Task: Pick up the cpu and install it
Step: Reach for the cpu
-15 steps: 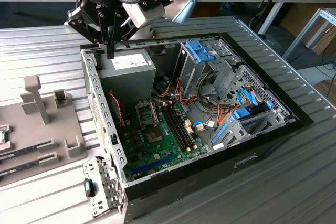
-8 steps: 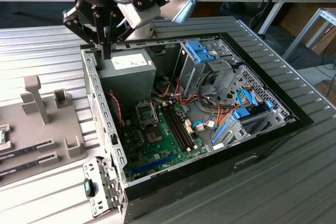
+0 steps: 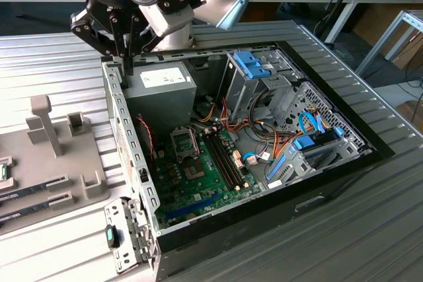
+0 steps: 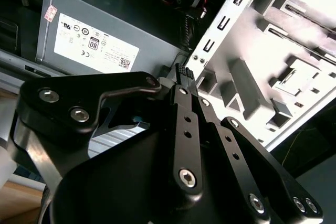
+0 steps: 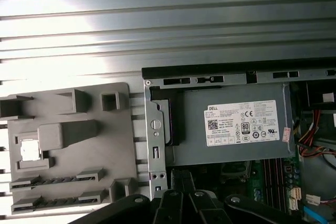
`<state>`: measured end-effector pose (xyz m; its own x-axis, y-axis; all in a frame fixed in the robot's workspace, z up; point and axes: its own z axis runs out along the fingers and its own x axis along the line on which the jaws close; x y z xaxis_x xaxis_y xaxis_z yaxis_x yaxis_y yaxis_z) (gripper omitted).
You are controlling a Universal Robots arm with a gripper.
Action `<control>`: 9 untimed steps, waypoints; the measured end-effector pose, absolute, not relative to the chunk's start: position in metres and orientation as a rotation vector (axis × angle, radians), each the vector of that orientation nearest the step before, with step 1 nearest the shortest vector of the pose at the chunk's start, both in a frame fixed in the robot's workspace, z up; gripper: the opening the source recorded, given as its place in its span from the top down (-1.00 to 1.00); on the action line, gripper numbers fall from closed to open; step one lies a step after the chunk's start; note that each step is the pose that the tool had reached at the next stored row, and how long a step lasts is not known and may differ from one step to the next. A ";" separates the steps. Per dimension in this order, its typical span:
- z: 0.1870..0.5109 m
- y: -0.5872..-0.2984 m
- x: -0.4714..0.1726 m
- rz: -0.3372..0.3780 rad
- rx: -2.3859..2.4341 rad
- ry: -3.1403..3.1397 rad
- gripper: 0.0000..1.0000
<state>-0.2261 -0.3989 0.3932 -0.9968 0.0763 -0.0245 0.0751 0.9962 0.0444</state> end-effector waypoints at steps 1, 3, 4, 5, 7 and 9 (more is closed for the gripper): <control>0.393 -0.399 -0.227 0.068 0.118 3.112 0.79; 0.393 -0.399 -0.229 0.068 0.118 3.113 0.79; 0.393 -0.399 -0.230 0.068 0.118 3.112 0.79; 0.393 -0.399 -0.231 0.068 0.118 3.112 0.79; 0.393 -0.399 -0.233 0.068 0.118 3.113 0.79; 0.393 -0.399 -0.235 0.068 0.118 3.112 0.79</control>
